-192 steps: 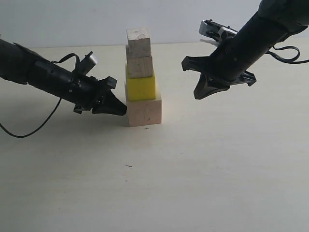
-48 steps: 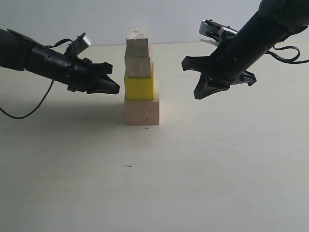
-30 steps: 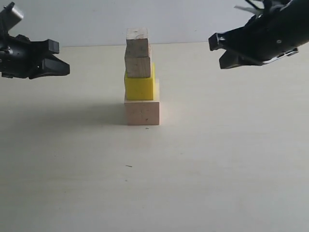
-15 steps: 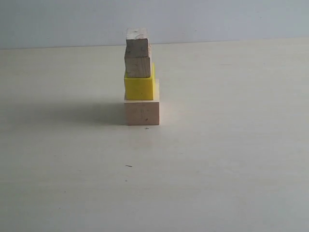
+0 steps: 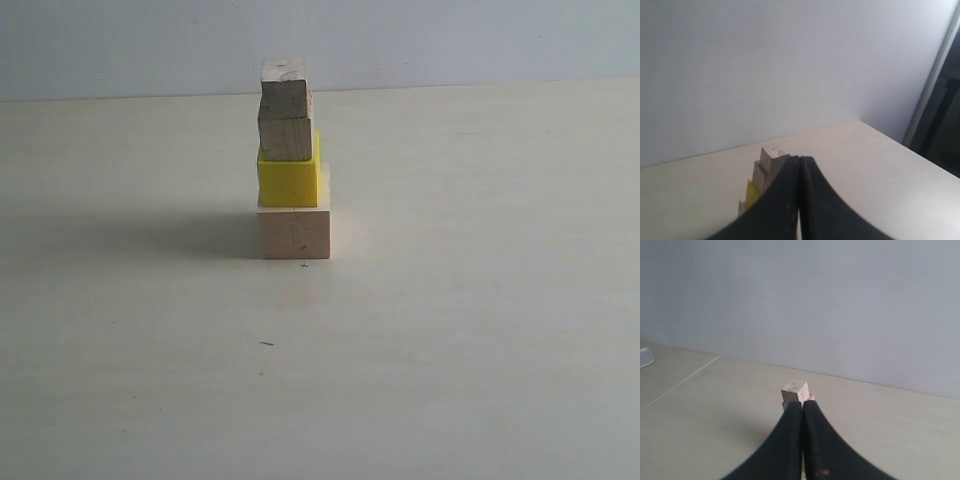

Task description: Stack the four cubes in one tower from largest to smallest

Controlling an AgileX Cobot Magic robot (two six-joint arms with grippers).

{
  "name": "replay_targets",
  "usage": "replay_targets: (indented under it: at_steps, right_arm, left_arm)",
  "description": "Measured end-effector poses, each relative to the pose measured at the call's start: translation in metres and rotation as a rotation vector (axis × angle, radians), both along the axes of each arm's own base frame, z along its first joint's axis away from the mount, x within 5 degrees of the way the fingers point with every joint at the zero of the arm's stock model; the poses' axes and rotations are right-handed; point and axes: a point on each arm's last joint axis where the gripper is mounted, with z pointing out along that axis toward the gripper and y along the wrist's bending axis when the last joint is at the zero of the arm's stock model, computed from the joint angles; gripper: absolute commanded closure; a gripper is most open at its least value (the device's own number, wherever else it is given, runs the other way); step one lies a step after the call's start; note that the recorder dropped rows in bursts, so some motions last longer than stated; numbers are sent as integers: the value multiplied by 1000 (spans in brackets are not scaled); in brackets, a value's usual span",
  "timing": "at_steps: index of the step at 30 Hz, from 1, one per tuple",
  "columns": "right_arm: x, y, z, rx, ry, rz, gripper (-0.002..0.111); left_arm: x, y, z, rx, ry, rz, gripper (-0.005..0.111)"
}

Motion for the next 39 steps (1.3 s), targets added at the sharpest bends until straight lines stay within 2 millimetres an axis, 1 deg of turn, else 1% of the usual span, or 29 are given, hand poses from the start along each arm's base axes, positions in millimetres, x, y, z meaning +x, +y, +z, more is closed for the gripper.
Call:
replay_targets:
  at_steps: [3, 8, 19, 27, 39]
  right_arm:
    - [-7, -2, 1, 5, -21, 1, 108]
    - [-12, -3, 2, 7, -34, 2, 108]
    - [-13, -2, -1, -7, -10, 15, 108]
    - [-13, -2, -1, -9, -7, 16, 108]
    - [-13, -2, -1, -9, -7, 16, 108]
  left_arm:
    - [-6, -1, -1, 14, 3, -23, 107]
    - [-7, -2, -3, 25, 15, -38, 107]
    - [-8, -3, -3, 27, 18, -41, 107]
    - [-13, -7, -10, 66, 76, -117, 107]
    - [-13, -7, -10, 67, 78, -121, 107]
